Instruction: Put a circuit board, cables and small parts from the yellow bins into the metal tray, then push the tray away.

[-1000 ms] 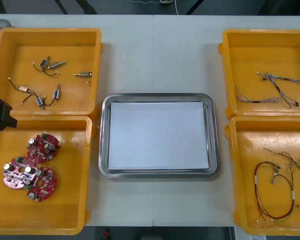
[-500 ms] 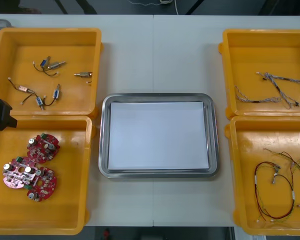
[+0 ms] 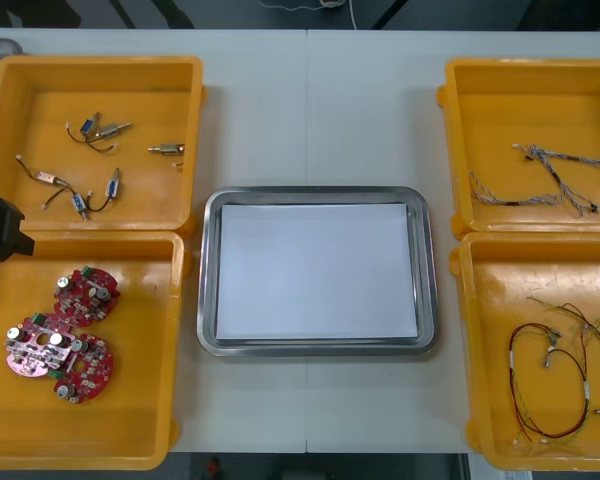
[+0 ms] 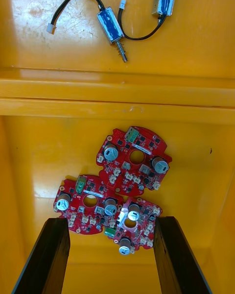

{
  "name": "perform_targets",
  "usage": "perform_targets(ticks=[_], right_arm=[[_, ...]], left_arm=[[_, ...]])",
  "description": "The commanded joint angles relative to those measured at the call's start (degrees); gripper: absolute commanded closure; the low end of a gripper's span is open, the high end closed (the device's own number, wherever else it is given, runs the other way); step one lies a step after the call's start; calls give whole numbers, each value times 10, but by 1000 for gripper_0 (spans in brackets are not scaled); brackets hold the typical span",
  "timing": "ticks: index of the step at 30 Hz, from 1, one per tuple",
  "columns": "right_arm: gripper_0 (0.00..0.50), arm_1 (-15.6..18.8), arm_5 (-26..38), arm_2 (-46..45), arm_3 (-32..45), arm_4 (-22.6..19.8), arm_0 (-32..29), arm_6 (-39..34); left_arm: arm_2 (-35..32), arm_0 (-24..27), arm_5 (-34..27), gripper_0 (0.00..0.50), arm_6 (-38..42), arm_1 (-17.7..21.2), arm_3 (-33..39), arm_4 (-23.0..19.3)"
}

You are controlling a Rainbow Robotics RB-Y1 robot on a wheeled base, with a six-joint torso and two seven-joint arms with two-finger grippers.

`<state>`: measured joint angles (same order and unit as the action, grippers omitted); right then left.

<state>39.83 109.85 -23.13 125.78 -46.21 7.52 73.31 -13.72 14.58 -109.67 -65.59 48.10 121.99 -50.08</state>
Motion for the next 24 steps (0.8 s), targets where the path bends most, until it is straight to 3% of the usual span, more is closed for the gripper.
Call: perform_targets(ticks=[1,24], right_arm=[[0,22,1,5,5,2,-8,3],[0,22,1,5,5,2,-8,3]], left_arm=[[-17,-8,-3,0,-45,3,11,-4],[-17,-8,-3,0,-45,3,11,-4]])
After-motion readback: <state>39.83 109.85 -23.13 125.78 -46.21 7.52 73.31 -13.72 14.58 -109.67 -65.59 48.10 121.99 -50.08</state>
